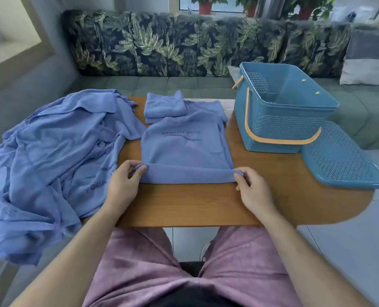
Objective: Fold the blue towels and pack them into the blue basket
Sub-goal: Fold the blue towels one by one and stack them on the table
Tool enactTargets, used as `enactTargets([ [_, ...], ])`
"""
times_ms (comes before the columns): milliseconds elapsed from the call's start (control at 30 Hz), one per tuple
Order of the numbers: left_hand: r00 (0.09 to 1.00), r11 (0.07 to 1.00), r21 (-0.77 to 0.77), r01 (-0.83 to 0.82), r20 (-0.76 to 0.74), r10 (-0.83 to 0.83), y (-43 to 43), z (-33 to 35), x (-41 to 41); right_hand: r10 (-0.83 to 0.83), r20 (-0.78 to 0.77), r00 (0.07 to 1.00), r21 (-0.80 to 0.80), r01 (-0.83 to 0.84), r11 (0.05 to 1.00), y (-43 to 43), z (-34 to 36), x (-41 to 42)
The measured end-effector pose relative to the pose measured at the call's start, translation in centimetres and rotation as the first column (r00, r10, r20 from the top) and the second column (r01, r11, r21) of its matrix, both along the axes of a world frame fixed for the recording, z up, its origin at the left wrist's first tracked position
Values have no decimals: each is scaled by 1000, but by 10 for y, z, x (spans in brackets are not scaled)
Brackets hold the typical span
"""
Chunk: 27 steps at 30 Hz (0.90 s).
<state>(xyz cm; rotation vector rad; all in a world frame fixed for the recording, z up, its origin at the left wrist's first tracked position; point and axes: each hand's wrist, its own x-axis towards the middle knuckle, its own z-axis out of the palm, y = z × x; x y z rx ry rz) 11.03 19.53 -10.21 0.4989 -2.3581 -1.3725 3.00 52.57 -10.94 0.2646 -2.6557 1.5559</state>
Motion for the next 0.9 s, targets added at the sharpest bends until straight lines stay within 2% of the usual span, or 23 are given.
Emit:
enactTargets([
  [233,998,998,26,-49,-32,50,7,-3,16,-10,-11,1000,0,10,1000,2,-10,-4],
  [367,1000,996,88,-19,8,19,13,1,21,28,-172,985,62,-17,998,1,-8,-2],
  [400,1000,999,39,-23,15,23,15,0,19,23,-234,972,127,7,992,0,-9,-2],
  [433,999,994,-100,-37,3,38,17,0,15,9,-307,952,198,54,979,-3,-10,-3],
  [500,998,899,-438,-14,-67,-17,27,1,1,2,-430,903,292,137,947,-14,-7,-3],
  [567,989,789,-605,106,-21,-149,39,1,-21,81,-487,870,383,129,915,-36,0,-8],
  [633,966,729,-634,259,180,-186,47,0,-45,207,-395,895,532,39,846,-61,5,-21],
  [733,880,670,-606,428,449,-156,51,-10,-65,318,-48,947,712,-191,675,-85,4,-38],
  [800,875,658,-617,431,463,-140,54,-20,-60,318,73,945,751,-262,606,-86,-5,-40],
  [900,911,668,-649,365,398,-111,59,-25,-39,299,71,952,761,-246,600,-81,-7,-25],
])
